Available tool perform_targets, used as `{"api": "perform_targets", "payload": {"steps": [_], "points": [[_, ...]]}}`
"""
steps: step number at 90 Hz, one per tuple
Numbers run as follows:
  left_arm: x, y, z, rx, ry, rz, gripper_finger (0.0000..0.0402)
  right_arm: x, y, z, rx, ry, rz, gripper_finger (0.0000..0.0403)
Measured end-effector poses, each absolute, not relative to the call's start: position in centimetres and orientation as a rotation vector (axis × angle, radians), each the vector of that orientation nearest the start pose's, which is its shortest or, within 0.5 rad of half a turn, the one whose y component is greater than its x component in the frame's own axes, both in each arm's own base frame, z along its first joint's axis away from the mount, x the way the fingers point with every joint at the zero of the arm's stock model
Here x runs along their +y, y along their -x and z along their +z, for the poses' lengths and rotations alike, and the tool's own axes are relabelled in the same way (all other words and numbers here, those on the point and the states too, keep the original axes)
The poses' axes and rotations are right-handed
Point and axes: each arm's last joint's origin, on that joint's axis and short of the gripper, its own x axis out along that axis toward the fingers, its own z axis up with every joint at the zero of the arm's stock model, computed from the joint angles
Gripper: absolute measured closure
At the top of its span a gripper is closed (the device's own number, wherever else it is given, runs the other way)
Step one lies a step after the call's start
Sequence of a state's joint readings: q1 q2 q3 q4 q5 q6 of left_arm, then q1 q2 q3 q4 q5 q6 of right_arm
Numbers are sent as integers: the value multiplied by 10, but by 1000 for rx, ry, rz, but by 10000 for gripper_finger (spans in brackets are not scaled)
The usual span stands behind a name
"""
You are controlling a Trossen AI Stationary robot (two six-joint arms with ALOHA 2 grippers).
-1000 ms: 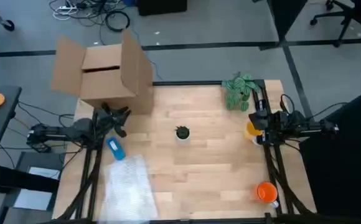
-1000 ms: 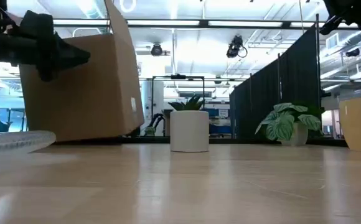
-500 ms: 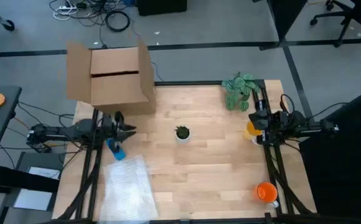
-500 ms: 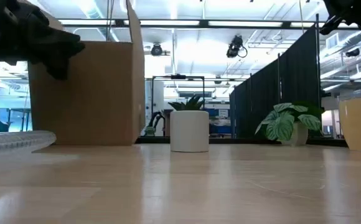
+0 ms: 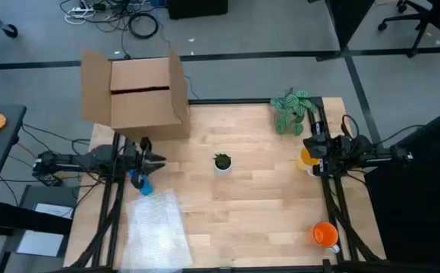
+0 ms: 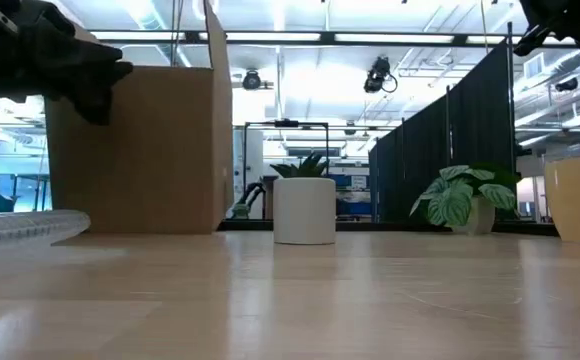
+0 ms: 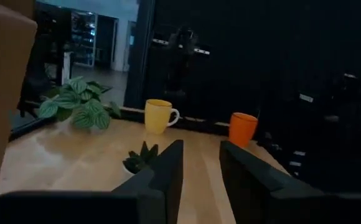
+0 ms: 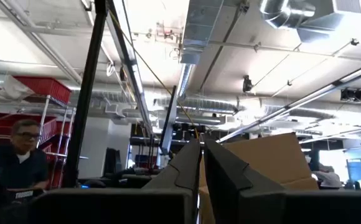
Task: Wrap mug
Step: Prepare the transparent bubble wrap
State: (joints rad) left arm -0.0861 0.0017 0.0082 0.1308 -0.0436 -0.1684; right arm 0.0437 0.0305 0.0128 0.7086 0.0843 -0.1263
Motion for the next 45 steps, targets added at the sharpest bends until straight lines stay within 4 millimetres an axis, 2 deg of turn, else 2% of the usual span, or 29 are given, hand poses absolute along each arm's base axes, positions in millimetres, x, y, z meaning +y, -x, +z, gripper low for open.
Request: {"api": "perform_targets", "payload": {"steps": [24, 45], "points": [[-18, -95, 174, -70, 203, -137, 312, 1, -77, 229, -686, 77, -83, 401], [-20, -94, 173, -78, 179, 3, 312, 1, -77, 229, -686, 77, -83, 401]]}}
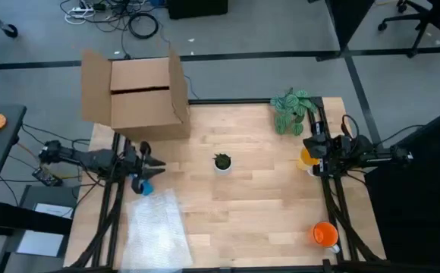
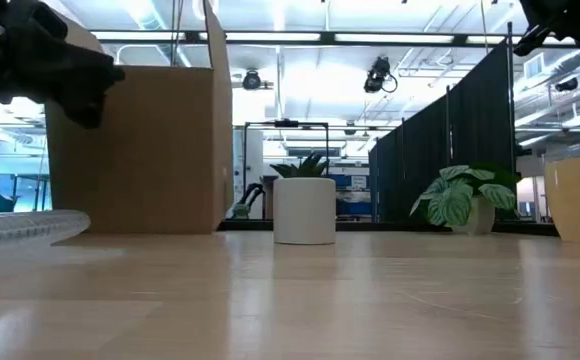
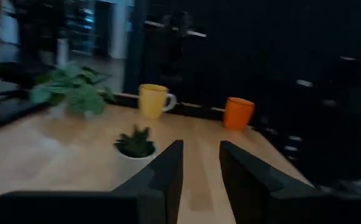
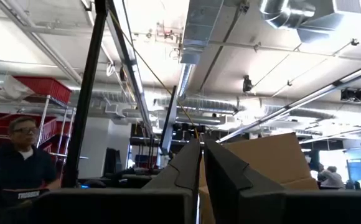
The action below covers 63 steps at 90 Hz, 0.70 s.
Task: Wrap mug
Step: Prepare the transparent bubble wrap
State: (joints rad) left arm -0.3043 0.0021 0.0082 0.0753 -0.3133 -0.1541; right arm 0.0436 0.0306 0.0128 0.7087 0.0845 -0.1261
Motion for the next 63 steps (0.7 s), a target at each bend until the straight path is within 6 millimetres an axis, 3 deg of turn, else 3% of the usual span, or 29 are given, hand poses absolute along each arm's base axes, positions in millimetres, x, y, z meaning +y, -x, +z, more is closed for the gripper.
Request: {"api": "perform_targets", "payload": {"steps": [15, 32, 63], "points": [[-21, -94, 172, -65, 173, 102, 312, 1, -77, 229, -686, 77, -83, 401], [-29, -100, 170, -32, 250, 84, 312, 1, -77, 229, -686, 77, -83, 401], [-50, -112, 157, 132, 211, 90, 312, 1, -77, 229, -686, 77, -82, 401]]}}
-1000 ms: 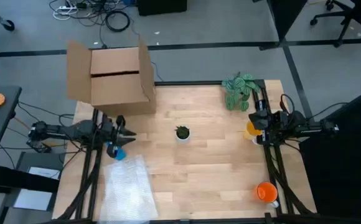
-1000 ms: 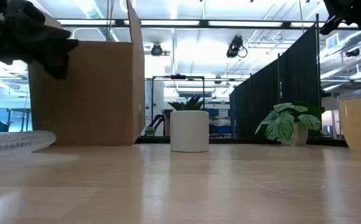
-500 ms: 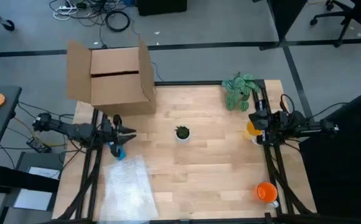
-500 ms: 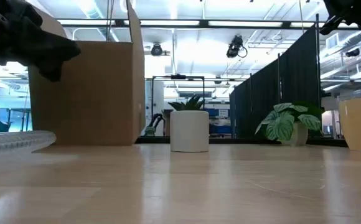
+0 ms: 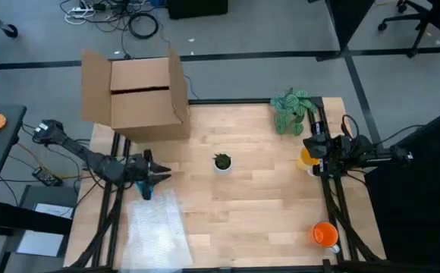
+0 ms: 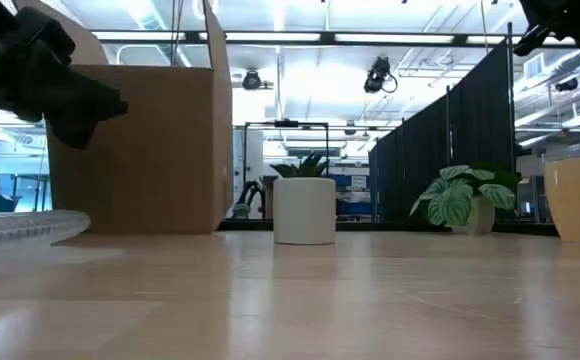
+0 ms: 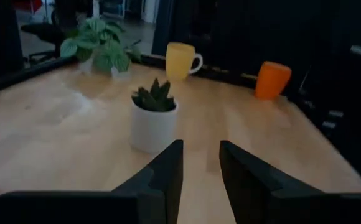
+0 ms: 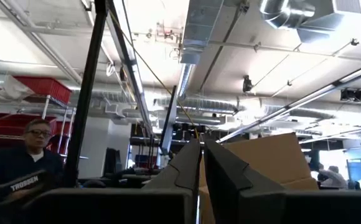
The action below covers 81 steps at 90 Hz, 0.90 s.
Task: Wrap mug
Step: Prepare the transparent bubble wrap
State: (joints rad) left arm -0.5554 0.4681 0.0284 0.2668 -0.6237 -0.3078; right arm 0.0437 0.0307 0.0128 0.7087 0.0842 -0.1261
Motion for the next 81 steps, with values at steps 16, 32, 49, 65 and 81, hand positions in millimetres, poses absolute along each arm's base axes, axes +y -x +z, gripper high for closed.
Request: {"api": "perform_targets", "payload": {"steps": [16, 32, 49, 65, 81], "points": [[-65, -119, 162, 217, 183, 98, 312, 1, -77, 229, -686, 77, -83, 401], [-85, -125, 172, 319, 183, 84, 312, 1, -77, 229, -686, 77, -83, 401], [-122, -136, 201, 388, 211, 33, 312, 1, -77, 229, -686, 77, -83, 401], [-154, -140, 226, 504, 184, 2, 312, 1, -77, 229, -686, 77, -83, 401], [-173, -133, 234, 688, 290, -38, 312, 1, -77, 229, -686, 77, -83, 401]]}}
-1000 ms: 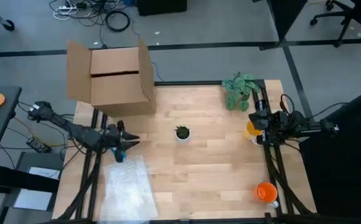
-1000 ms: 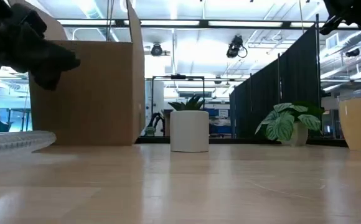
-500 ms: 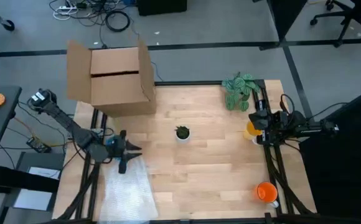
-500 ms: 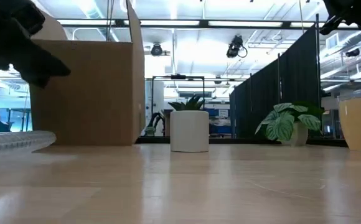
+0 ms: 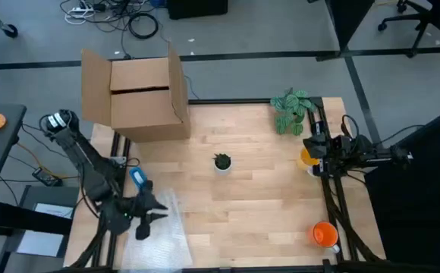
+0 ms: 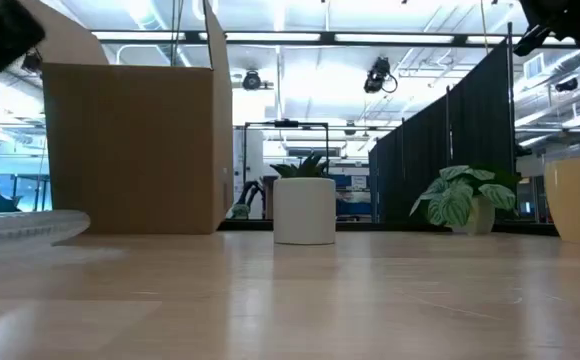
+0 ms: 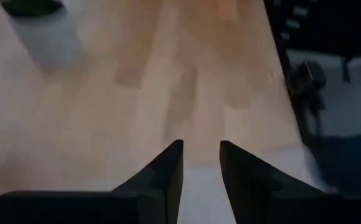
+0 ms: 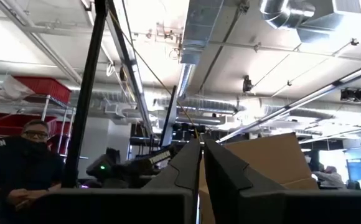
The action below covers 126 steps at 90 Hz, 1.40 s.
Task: Wrap mug
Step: Prepare the transparent bubble wrap
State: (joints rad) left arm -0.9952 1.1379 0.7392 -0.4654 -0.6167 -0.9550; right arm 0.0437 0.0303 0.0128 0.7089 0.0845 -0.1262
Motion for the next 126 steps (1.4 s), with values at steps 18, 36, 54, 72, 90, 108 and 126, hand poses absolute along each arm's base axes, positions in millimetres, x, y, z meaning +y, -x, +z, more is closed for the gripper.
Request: {"api": "perform_targets", "payload": {"steps": [18, 36, 54, 72, 90, 108, 126], "points": [[-200, -115, 229, 866, 472, -136, 312, 1, -77, 229, -686, 77, -83, 401], [-225, -93, 200, 1046, 433, -172, 312, 1, -77, 229, -686, 77, -83, 401], [-231, -99, 180, 1146, 410, -111, 312, 1, -77, 229, -686, 77, -83, 401], [-218, -107, 189, 1486, 563, 59, 312, 1, -77, 229, -686, 77, -83, 401], [-205, -103, 204, 1498, 552, 233, 307, 1, -77, 229, -686, 77, -83, 401], [-180, -94, 218, 1557, 683, 452, 288, 1, -77, 229, -686, 77, -83, 401], [-168, -97, 222, 1423, 930, 758, 273, 1, -77, 229, -686, 77, -83, 401]]}}
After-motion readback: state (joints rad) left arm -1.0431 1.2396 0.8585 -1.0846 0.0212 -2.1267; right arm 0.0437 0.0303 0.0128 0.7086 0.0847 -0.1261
